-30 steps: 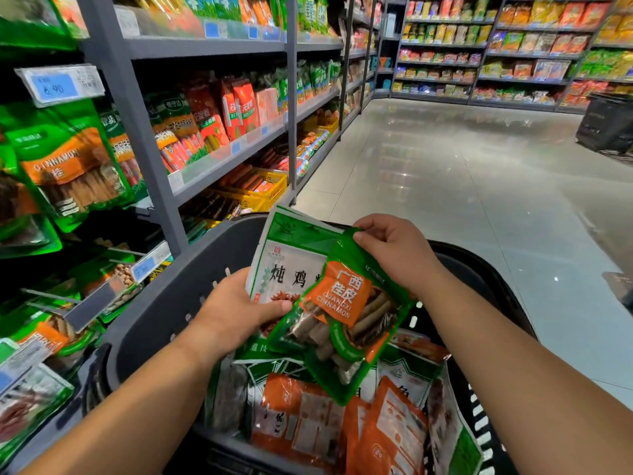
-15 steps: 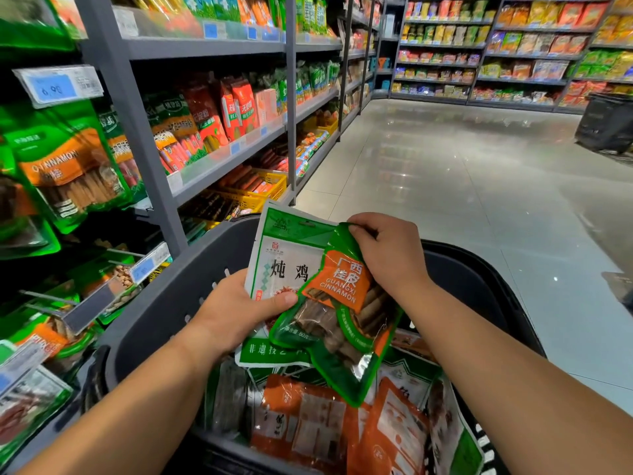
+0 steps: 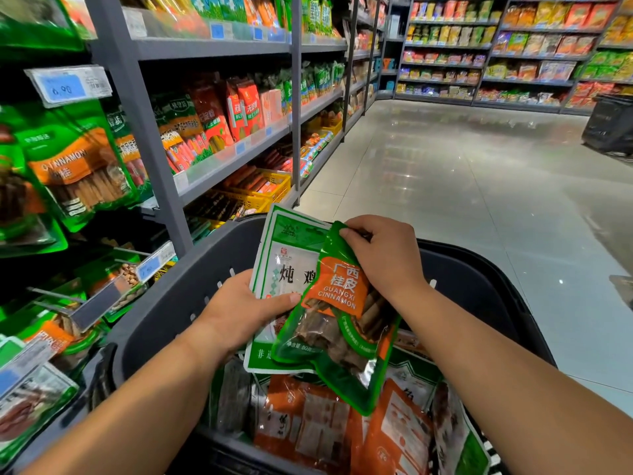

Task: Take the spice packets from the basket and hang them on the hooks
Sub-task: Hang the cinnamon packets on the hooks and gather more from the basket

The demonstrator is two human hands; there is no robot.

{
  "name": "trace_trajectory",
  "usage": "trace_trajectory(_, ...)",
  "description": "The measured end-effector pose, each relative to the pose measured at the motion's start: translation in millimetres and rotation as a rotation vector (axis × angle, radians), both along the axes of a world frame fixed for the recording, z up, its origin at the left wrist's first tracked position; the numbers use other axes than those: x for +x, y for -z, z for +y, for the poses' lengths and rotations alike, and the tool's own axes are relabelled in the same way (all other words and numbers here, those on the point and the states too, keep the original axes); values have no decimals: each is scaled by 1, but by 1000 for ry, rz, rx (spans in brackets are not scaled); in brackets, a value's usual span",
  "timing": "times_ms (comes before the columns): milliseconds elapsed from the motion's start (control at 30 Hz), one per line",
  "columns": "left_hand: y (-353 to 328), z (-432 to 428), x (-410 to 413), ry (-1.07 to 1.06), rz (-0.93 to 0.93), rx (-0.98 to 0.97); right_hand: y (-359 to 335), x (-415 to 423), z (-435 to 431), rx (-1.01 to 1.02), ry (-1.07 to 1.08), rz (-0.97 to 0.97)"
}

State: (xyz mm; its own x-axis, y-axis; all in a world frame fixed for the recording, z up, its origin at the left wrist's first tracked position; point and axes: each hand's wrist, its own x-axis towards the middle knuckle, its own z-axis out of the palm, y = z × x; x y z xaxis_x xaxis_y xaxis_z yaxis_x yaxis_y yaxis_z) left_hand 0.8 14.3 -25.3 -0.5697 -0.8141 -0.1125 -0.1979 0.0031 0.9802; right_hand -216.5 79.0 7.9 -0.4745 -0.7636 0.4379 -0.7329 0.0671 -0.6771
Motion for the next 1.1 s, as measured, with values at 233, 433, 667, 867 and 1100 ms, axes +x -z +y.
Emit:
trace_trajectory(233, 1, 0, 0, -43, 0, -65, -1, 17, 0, 70, -149, 35)
trace_trajectory(433, -1, 1, -2, -43, -13, -72, 7, 33, -5, 94, -263, 169)
trace_trajectory(667, 2, 0, -3, -94, 7, -84, 8, 35, -8, 41, -160, 427)
trace_trajectory(867, 1, -9, 0, -421, 195, -67, 9, 9, -5, 110, 5, -252)
trace_trajectory(1100, 2, -15, 1, -630, 276, -67, 32, 2, 1, 450, -518, -775)
